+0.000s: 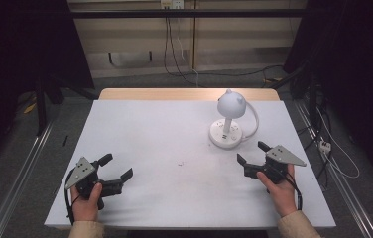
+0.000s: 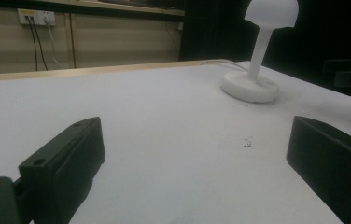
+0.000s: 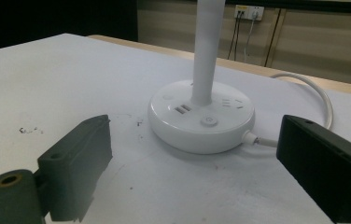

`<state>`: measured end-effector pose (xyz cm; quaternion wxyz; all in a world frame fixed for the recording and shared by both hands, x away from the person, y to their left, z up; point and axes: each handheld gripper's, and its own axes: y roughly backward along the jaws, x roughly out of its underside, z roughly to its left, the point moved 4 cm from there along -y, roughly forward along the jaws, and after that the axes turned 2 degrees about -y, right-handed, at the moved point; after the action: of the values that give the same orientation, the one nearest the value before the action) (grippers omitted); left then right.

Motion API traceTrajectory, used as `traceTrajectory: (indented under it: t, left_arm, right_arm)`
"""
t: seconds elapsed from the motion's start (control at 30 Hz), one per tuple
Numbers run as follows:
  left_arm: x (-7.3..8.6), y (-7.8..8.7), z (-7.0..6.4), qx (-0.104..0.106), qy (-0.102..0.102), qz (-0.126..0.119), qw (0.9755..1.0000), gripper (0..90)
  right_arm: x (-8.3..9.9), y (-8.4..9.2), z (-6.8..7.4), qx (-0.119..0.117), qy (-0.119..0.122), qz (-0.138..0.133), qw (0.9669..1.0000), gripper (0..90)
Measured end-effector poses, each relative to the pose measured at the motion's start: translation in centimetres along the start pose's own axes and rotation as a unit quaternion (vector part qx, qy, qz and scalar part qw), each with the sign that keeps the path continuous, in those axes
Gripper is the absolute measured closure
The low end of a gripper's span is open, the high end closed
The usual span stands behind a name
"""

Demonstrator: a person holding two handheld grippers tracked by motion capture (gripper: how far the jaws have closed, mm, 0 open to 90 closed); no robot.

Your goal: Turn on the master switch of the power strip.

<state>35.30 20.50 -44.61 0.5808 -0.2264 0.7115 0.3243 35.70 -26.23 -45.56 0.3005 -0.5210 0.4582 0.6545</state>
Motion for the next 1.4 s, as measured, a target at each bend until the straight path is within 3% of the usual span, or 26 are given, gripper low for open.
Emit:
traceTrajectory:
  t: [0.7,1.03,1.4]
  left_arm:
    - [0.0,0.0,0.0,0.004,0.002,-0.002,1.0000,4.1]
    - [0.0,-0.1,-0.1,0.008,0.003,-0.003,1.0000,4.1]
    - [0.0,0.0,-0.1,0.008,0.000,-0.003,1.0000,4.1]
  right_arm:
    - [-0.5,-2.0,0.1,-0.001,0.004,0.005,1.0000,13.6]
    - [-0.7,-2.7,-0.5,0.007,-0.011,0.005,0.9999,16.1]
    - [-1.0,-3.2,-0.8,0.011,-0.011,0.012,0.9998,19.3]
